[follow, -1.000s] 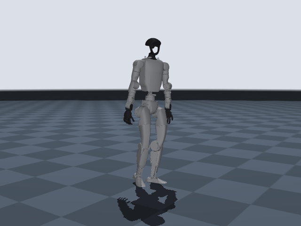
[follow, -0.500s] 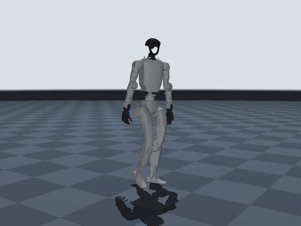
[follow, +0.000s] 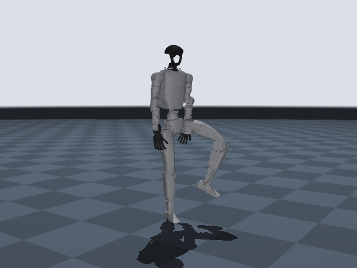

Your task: In place motions

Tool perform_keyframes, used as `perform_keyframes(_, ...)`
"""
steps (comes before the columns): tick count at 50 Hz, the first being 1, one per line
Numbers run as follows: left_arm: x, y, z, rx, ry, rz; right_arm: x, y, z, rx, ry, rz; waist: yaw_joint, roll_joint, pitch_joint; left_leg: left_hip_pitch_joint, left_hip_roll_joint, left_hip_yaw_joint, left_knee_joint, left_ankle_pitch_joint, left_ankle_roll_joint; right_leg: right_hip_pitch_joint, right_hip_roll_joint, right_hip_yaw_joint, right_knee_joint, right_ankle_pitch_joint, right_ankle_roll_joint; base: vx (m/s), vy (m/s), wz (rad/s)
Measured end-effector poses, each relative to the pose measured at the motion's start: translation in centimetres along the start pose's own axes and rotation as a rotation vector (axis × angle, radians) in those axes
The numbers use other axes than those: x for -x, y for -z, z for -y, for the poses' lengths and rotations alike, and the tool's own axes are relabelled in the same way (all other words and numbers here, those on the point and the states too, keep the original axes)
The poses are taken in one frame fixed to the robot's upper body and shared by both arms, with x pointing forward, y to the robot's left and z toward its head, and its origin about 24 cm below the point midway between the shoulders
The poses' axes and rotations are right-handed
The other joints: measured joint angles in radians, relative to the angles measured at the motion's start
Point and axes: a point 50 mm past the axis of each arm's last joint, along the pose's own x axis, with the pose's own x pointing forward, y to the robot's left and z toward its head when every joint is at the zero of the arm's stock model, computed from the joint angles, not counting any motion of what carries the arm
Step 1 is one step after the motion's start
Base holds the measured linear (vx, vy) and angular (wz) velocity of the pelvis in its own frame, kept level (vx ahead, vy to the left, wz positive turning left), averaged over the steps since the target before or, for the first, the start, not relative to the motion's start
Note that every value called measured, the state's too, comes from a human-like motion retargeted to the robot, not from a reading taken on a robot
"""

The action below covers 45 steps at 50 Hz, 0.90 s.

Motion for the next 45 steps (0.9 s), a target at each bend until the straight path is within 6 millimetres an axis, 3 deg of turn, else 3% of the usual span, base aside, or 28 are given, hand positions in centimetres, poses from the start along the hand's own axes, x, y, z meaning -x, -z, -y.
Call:
perform_keyframes(7,0.0,-0.3,-0.3,-0.004,-0.015,0.015,0.0,2.6,-1.7,-0.078,-0.037,-0.053,-0.058,0.028,-0.053,0.266,-0.067,-0.04,-0.207,0.022,-0.037,0.019,0.005,-0.028,-0.042,-0.004,0.008,0.06,0.01,0.22)
perform_keyframes(13,0.0,-0.8,-0.2,-0.016,-0.027,0.058,0.6,7.4,-3.4,-0.082,-0.088,-0.208,-0.084,0.06,-0.145,0.675,-0.247,-0.08,-0.775,0.082,-0.124,0.009,0.017,-0.043,-0.055,-0.019,0.037,0.16,0.05,0.07)
perform_keyframes(15,0.0,-1.2,0.0,-0.019,-0.026,0.063,0.9,8.7,-3.5,-0.058,-0.106,-0.268,-0.104,0.098,-0.136,0.863,-0.287,-0.103,-1.043,0.104,-0.133,0.037,0.046,-0.053,-0.028,-0.051,0.047,0.25,0.06,0.02)
perform_keyframes(18,0.0,-1.8,0.6,-0.045,-0.027,0.068,1.5,10.6,-4.0,-0.064,-0.114,-0.331,-0.143,0.144,-0.147,1.044,-0.269,-0.016,-1.303,-0.164,-0.107,0.037,0.089,-0.072,0.033,-0.092,0.058,0.25,0.08,0.49)
perform_keyframes(20,0.0,-2.2,1.2,-0.074,-0.019,0.06,1.9,12.1,-4.4,-0.09,-0.116,-0.374,-0.221,0.173,-0.155,1.097,-0.238,0.031,-1.381,-0.182,-0.109,0.017,0.1,-0.12,0.102,-0.059,0.079,0.19,0.1,1.33)
perform_keyframes(23,0.9,-6.5,3.7,-0.144,0.015,0.132,1.5,11.0,-4.7,-0.184,-0.102,-0.351,-0.19,0.18,-0.077,1.046,-0.235,-0.076,-1.38,-0.132,-0.098,-0.145,0.034,-0.077,0.432,0.179,0.165,-0.31,0.09,0.02)
perform_keyframes(25,1.5,-9.2,5.2,-0.208,0.027,0.224,1.3,10.2,-4.6,-0.25,-0.089,-0.308,-0.207,0.193,-0.008,1.083,-0.207,-0.049,-1.412,-0.118,-0.098,-0.302,0.055,0.034,0.703,0.239,0.186,-0.33,0.11,0.34)
perform_keyframes(27,2.2,-11.3,6.0,-0.266,0.055,0.303,1.2,10.0,-4.6,-0.231,-0.112,-0.292,-0.189,0.185,-0.034,1.046,-0.222,-0.014,-1.421,-0.111,-0.092,-0.482,0.002,0.073,0.953,0.171,0.158,-0.13,0.16,-0.3)
perform_keyframes(30,3.1,-13.1,5.9,-0.29,0.071,0.356,1.3,10.1,-4.6,-0.117,-0.154,-0.334,-0.325,0.216,-0.069,0.962,-0.214,-0.081,-1.413,-0.101,-0.084,-0.753,-0.06,0.069,1.258,0.082,0.144,-0.08,0.06,0.63)
perform_keyframes(33,3.1,-13.3,6.4,-0.321,0.038,0.376,1.5,10.8,-4.7,-0.099,-0.156,-0.352,-0.338,0.248,-0.063,0.945,-0.182,-0.088,-1.415,-0.09,-0.085,-0.91,-0.035,0.094,1.406,0.045,0.17,-0.04,0.04,0.44)
perform_keyframes(37,2.9,-12.9,6.4,-0.304,0.051,0.351,1.7,11.4,-4.8,-0.064,-0.167,-0.373,-0.366,0.249,-0.056,0.944,-0.169,-0.08,-1.415,-0.077,-0.088,-0.941,-0.07,0.08,1.427,0.025,0.159,0.03,0.0,0.26)
perform_keyframes(41,2.3,-11.4,5.8,-0.29,0.051,0.309,1.9,11.7,-4.6,-0.08,-0.156,-0.394,-0.331,0.212,-0.065,0.985,-0.195,-0.039,-1.429,-0.075,-0.093,-0.798,-0.04,0.115,1.268,0.032,0.169,0.08,0.0,-0.37)
perform_keyframes(45,1.3,-8.6,5.0,-0.251,0.043,0.24,1.9,11.9,-4.5,-0.094,-0.137,-0.393,-0.28,0.202,-0.103,1.007,-0.205,0.009,-1.437,-0.085,-0.106,-0.55,0.021,0.103,0.931,0.067,0.158,0.11,-0.02,-0.66)
